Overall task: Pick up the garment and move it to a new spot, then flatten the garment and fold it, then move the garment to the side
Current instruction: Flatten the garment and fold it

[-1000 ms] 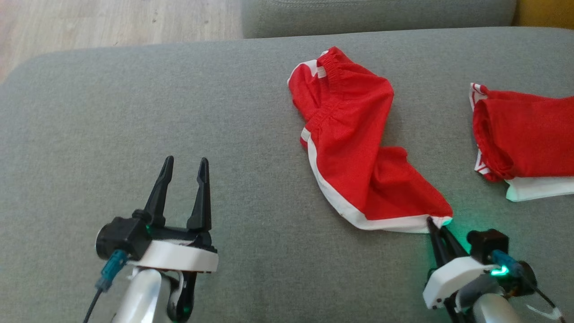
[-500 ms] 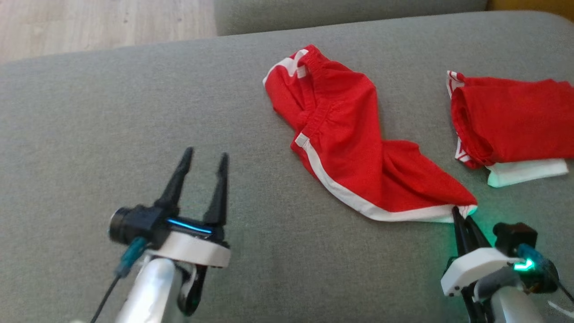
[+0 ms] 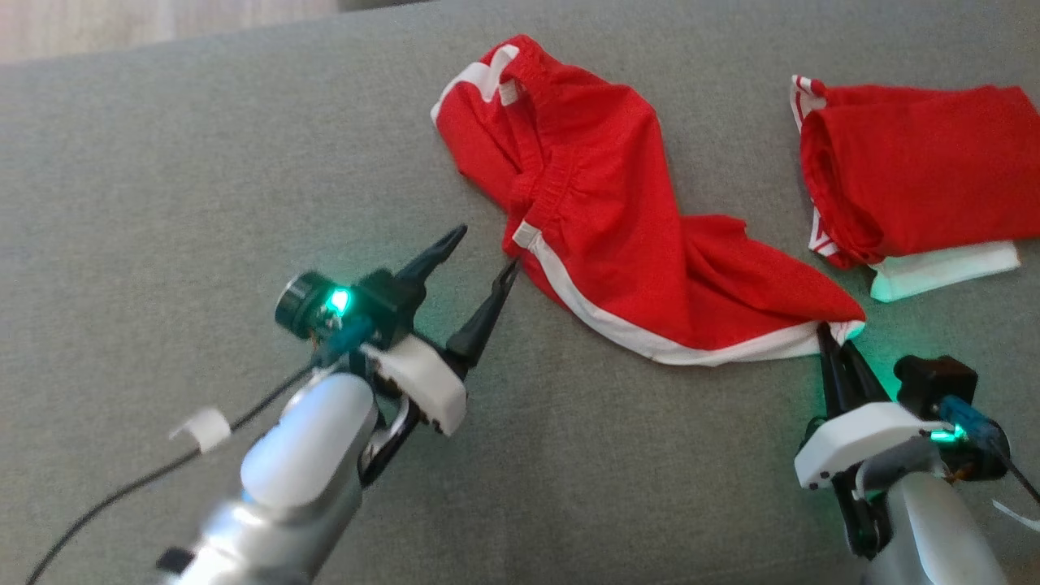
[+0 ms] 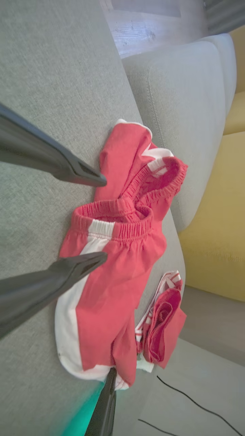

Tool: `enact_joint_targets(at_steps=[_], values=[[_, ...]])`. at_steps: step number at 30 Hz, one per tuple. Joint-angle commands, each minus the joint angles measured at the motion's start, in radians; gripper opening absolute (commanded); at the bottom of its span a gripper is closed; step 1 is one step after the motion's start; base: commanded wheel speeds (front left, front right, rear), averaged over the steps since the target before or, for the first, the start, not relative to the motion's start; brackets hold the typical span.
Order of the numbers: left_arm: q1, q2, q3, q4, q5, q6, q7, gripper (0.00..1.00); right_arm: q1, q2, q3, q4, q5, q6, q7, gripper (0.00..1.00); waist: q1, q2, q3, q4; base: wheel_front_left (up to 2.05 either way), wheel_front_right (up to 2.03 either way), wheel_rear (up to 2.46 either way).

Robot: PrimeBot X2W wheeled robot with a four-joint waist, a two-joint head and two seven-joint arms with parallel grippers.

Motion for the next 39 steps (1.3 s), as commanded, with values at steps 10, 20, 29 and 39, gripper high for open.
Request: enact_joint_targets(at_steps=[10,20,29,39], values=[[-0.206,0.058,-0.175,0.068,-0.190,0.002,0.025,1.00,-0.064,-0.005,0.046,0.001,0.019,-0.001,-0.032,0.00,-0.0001,0.0000,0.069,-0.044,0.00,0.00,0.00],[-0.291,0.088,-0.326,0.105,-0.349,0.002,-0.017,0.98,-0.081,-0.005,0.057,0.032,0.024,-0.001,-0.051,0.00,-0.0001,0.0000,0.079,-0.064,0.00,0.00,0.00],[-0.328,0.103,-0.451,0.104,-0.448,0.002,-0.040,0.00,-0.093,-0.005,0.059,0.043,0.022,-0.001,-0.058,0.00,-0.0001,0.0000,0.080,-0.062,0.00,0.00,0.00],[-0.341,0.128,-0.505,0.112,-0.497,0.002,-0.093,0.00,-0.093,-0.005,0.035,0.040,0.009,-0.001,-0.062,0.00,-0.0001,0.0000,0.057,-0.034,0.00,0.00,0.00]])
